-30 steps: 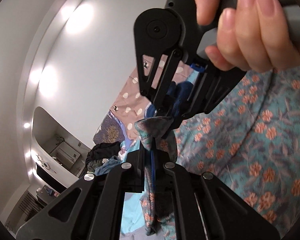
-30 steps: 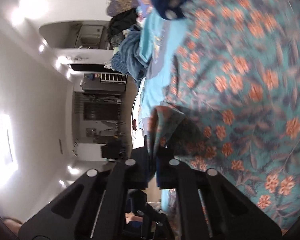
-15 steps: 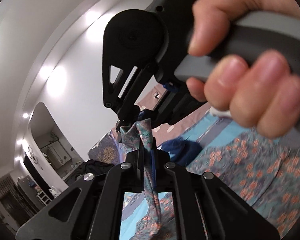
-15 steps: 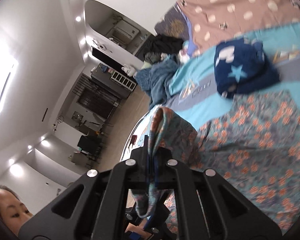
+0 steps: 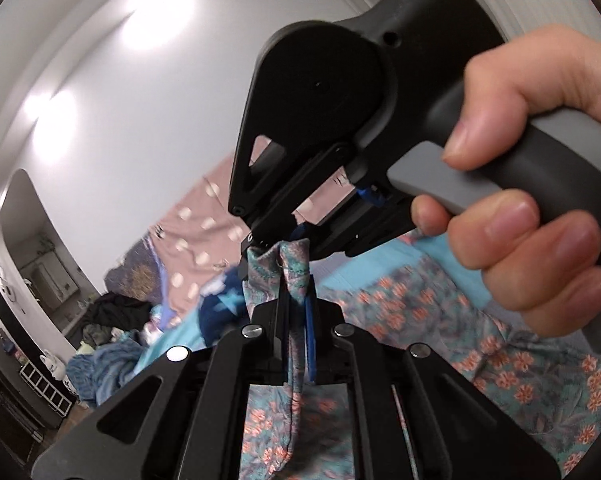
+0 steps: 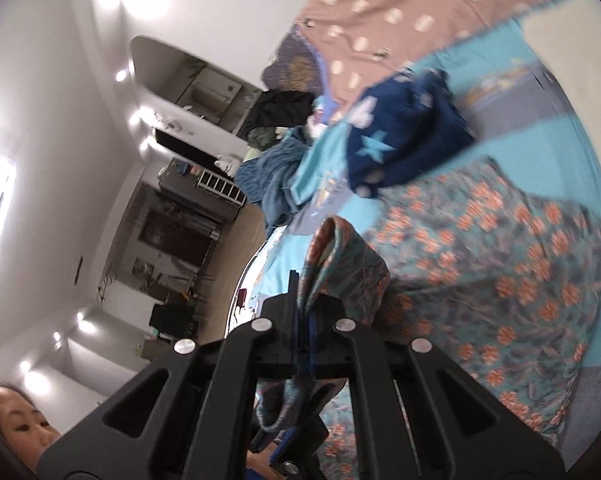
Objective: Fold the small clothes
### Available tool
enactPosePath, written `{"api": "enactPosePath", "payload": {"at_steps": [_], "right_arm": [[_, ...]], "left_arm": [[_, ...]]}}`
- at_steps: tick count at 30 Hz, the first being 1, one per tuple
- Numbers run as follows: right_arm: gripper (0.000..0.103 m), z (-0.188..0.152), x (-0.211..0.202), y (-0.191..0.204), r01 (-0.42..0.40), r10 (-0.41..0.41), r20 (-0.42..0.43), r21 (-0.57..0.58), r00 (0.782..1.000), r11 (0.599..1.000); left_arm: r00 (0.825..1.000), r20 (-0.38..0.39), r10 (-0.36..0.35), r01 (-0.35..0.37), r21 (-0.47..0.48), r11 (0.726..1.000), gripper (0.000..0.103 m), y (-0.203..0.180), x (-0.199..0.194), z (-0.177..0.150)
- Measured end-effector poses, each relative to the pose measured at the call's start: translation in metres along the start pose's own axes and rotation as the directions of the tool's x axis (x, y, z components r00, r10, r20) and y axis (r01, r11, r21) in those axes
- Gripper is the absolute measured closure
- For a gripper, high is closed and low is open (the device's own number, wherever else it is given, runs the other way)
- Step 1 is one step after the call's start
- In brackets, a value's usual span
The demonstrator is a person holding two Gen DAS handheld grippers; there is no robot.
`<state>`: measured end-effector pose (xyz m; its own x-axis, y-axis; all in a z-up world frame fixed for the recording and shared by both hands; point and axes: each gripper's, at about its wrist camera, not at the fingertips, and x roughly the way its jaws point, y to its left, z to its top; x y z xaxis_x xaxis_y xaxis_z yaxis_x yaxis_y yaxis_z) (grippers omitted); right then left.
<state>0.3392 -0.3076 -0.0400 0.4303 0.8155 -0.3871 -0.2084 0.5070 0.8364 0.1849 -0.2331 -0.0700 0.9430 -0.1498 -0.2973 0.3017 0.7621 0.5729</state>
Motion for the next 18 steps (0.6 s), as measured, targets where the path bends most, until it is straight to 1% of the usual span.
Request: {"api": "enactPosePath", "payload": {"at_steps": [4, 7, 9, 10, 13, 18], "right_arm": [[0.100, -0.011, 0.002, -0.039, 0.005, -0.004, -0.008, 0.066, 1.000, 0.998], [0.100, -0.021, 0.001, -0.063, 0.024, -0.023, -0.013, 0.104, 1.000, 0.994], [0.100, -0.026, -0.002, -0.077, 0.031, -0.030, -0.010, 0.129, 1.000, 0.991], [0.100, -0.028, -0.004, -0.084, 0.033, -0.032, -0.008, 0.140, 0.999, 0.990], [0.099, -0.033, -0.010, -0.100, 0.042, -0.042, -0.006, 0.169, 0.999, 0.985], [0.098, -0.043, -0.018, -0.123, 0.070, -0.068, -0.013, 0.210, 0.998, 0.975]], "left_arm": [[0.998, -0.043, -0.046, 0.048, 0.051, 0.998, 0.096, -0.027, 0.007, -0.014], [0.992, -0.078, -0.095, 0.101, 0.074, 0.992, 0.096, -0.046, 0.013, -0.021], [0.989, -0.094, -0.113, 0.121, 0.082, 0.989, 0.095, -0.055, 0.011, -0.027], [0.988, -0.100, -0.120, 0.129, 0.085, 0.988, 0.095, -0.053, 0.009, -0.026], [0.982, -0.119, -0.145, 0.158, 0.103, 0.982, 0.095, -0.065, 0.007, -0.028], [0.966, -0.159, -0.202, 0.223, 0.126, 0.967, 0.093, -0.084, 0.009, -0.033]]}}
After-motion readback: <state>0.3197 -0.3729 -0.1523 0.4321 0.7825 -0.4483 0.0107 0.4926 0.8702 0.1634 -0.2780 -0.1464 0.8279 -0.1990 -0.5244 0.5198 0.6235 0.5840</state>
